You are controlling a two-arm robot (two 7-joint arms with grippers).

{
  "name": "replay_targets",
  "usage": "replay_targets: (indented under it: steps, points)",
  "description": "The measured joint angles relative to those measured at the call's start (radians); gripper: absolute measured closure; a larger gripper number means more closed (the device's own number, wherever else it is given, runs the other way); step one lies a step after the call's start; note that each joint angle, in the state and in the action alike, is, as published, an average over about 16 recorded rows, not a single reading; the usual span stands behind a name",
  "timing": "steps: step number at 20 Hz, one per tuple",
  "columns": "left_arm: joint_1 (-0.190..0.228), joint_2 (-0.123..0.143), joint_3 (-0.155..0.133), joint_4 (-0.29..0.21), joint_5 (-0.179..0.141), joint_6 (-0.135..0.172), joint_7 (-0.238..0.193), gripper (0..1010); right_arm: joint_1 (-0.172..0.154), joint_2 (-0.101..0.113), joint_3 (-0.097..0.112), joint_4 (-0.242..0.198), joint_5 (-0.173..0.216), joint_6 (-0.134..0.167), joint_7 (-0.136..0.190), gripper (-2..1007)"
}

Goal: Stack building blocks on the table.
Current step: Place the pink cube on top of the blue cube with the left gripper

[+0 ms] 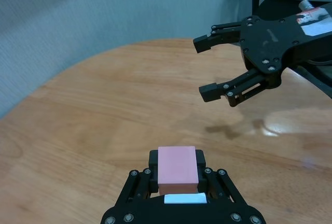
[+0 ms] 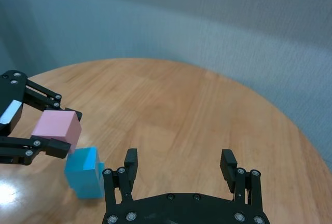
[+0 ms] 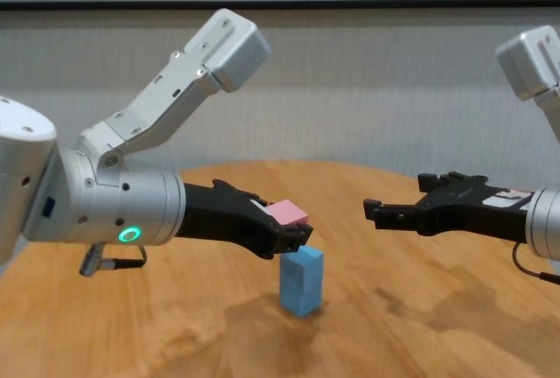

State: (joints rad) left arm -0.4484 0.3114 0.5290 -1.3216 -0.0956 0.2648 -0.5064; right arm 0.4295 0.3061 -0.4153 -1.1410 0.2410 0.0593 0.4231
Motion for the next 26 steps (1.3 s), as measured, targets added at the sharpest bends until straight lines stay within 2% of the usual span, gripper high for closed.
replay_targets:
  steps: [10, 26]
  points:
    - [-0.027, -0.023, 0.015, 0.047, -0.005, -0.001, 0.012, 612, 0.0, 0.0, 0.0, 0.0, 0.0, 0.0, 0.0, 1]
    - [-0.053, -0.052, 0.029, 0.099, 0.004, 0.002, 0.026, 613, 0.0, 0.0, 0.0, 0.0, 0.0, 0.0, 0.0, 0]
